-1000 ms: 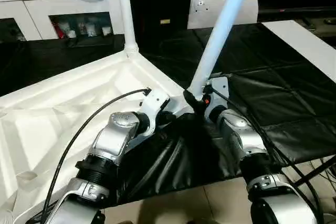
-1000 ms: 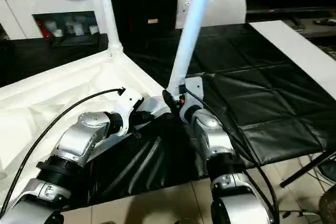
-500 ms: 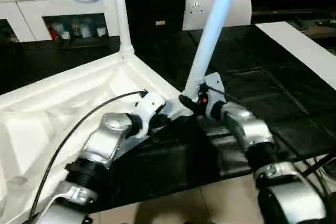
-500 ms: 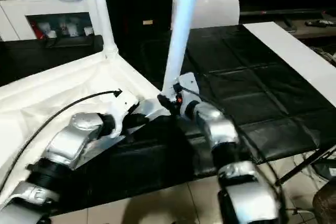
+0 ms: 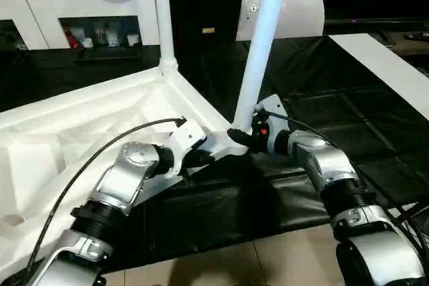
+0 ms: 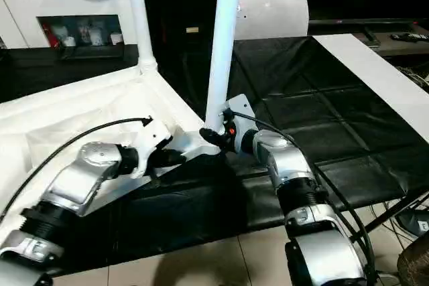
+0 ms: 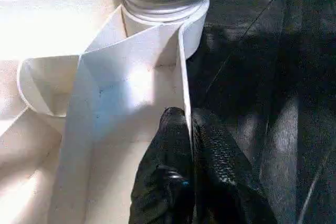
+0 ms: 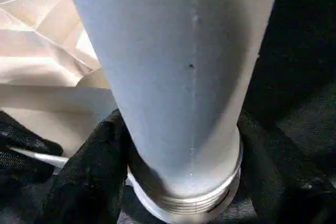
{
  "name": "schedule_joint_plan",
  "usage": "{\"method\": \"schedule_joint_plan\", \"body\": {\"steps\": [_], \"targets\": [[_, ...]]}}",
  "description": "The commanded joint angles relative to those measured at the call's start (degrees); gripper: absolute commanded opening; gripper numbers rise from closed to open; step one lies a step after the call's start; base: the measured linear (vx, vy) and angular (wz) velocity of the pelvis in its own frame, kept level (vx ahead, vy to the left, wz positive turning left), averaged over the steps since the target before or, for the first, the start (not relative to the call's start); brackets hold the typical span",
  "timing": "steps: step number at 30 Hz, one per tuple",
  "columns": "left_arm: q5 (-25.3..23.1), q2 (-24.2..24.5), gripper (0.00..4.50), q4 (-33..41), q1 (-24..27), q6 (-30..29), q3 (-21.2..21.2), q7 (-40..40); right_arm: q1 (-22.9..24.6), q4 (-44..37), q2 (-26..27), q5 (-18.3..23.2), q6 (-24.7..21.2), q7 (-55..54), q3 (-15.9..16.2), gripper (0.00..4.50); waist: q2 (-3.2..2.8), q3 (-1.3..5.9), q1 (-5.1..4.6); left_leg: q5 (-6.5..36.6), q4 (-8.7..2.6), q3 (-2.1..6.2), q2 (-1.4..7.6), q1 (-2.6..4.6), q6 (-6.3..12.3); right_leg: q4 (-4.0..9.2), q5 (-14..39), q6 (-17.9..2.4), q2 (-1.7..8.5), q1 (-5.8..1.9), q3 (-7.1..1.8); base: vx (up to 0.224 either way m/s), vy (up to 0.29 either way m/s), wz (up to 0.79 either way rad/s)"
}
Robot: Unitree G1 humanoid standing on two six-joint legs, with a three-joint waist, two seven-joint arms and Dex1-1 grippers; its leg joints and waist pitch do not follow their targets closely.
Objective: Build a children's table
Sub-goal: Rotate leg to tighten
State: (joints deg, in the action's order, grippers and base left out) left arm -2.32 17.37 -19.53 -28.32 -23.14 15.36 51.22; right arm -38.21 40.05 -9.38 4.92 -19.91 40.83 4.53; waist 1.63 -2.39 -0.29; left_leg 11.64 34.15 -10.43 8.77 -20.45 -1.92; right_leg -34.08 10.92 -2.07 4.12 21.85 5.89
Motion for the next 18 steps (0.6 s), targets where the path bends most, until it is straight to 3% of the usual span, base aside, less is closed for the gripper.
{"method": "schedule_joint_plan", "body": {"steps": [1,8,12,13,18], "targets": [[2.7,-1.3,0.0,3.8,-1.2,4.3,3.0,5.8,2.8,3.2,1.2,-1.5,-4.0,2.1,5.3,2.67,-0.16,2.54,0.31,14.3,-4.47,2.35,5.23,0.25,1.55,4.87,19.8,-10.4,6.03,-1.97,-4.32,0.0,0.0,0.0],[2.3,1.1,0.0,3.0,-1.5,7.0,3.8,8.9,4.9,0.7,-0.3,-3.4,-1.5,3.8,7.0,2.67,-0.25,2.41,0.61,14.6,-4.62,2.3,5.38,0.44,1.09,4.87,19.8,-10.3,6.04,-1.78,-4.44,0.0,0.0,0.0],[2.3,1.0,0.0,2.7,-1.5,7.1,3.8,8.9,5.5,-0.4,0.3,-2.7,-1.6,2.6,5.5,2.67,-0.3,2.43,0.62,15.0,-4.68,2.35,5.36,0.42,0.57,4.9,19.9,-10.3,6.05,-1.8,-4.47,0.0,0.0,0.0],[2.3,1.0,0.0,2.5,-1.5,7.3,3.8,8.9,5.5,-0.6,0.4,-2.4,-1.6,2.4,5.1,3.02,-0.26,2.44,0.61,14.8,-4.67,2.33,5.34,0.39,0.63,4.87,19.6,-10.4,6.07,-1.84,-4.48,0.0,0.0,0.0],[2.5,1.1,0.0,2.3,-1.5,7.6,3.9,9.2,5.7,-1.8,0.3,-1.9,-1.9,2.1,4.6,3.47,-0.34,2.39,0.6,15.2,-4.69,2.38,5.31,0.43,0.48,5.03,20.2,-10.4,6.07,-1.76,-4.47,0.0,0.0,0.0]]}}
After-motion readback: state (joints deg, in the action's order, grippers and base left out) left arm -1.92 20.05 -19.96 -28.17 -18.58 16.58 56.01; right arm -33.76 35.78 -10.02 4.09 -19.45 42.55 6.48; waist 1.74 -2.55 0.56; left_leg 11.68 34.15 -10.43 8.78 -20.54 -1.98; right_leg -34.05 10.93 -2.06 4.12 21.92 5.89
